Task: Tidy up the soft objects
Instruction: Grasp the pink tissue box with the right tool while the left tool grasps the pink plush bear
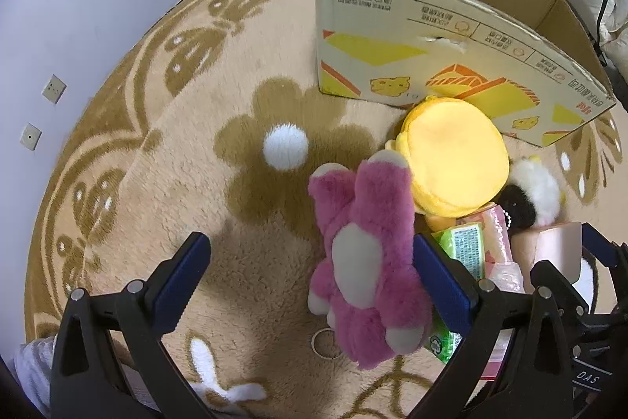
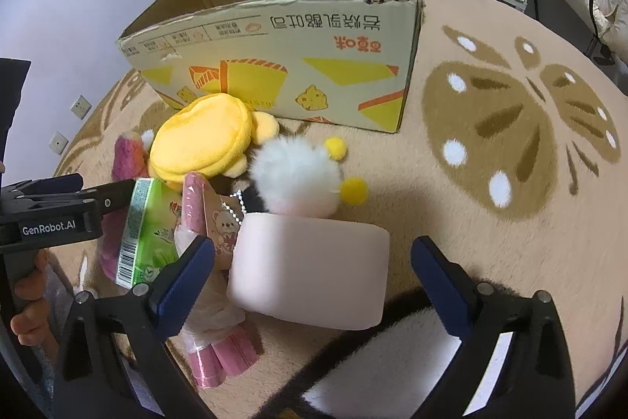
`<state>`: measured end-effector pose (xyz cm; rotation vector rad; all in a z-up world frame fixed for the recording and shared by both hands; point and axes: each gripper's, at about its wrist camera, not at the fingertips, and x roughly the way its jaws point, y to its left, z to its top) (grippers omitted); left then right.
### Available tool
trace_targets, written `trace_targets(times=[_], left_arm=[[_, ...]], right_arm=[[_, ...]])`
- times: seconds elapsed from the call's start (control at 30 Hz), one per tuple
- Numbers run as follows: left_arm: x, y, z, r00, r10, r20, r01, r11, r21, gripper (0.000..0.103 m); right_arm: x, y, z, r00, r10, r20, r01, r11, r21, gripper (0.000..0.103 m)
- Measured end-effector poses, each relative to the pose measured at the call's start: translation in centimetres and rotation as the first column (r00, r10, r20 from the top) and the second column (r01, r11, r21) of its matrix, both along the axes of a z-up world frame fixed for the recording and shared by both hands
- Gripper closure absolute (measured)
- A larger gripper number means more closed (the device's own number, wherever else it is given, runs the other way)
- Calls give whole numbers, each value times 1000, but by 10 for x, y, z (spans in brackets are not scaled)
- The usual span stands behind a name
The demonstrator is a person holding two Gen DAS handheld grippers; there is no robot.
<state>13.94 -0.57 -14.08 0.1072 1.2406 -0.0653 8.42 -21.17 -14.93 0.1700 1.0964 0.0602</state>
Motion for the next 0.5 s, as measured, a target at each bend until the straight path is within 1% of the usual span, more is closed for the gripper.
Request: trace_targets(times=[0.13, 0.2, 0.27, 0.33, 0.43, 0.5], left_arm=[[1, 1, -2, 1000, 5, -9, -5, 1000, -7, 2], [1, 1, -3, 1000, 9, -14, -10, 1000, -13, 2], [2, 2, -4, 1000, 12, -19, -12, 1000, -16, 2], [2, 2, -5, 1000, 12, -21, -12, 1000, -17, 2], [3, 1, -7, 1000, 13, -23, -14, 1000, -22, 2], [4, 1, -9, 1000, 15, -26, -16, 1000, -25, 2]], right_arm=[[2, 0, -4, 1000, -5, -16, 5, 1000, -15, 10], [3, 0, -6, 1000, 0, -25, 0, 1000, 4, 13], [3, 1, -6, 1000, 5, -27, -5, 1000, 7, 19], [3, 2, -6, 1000, 12, -27, -12, 1000, 7, 20], [3, 4, -6, 1000, 17, -23, -17, 1000, 3, 26], [2, 5, -5, 1000, 15, -19, -15, 1000, 5, 28]])
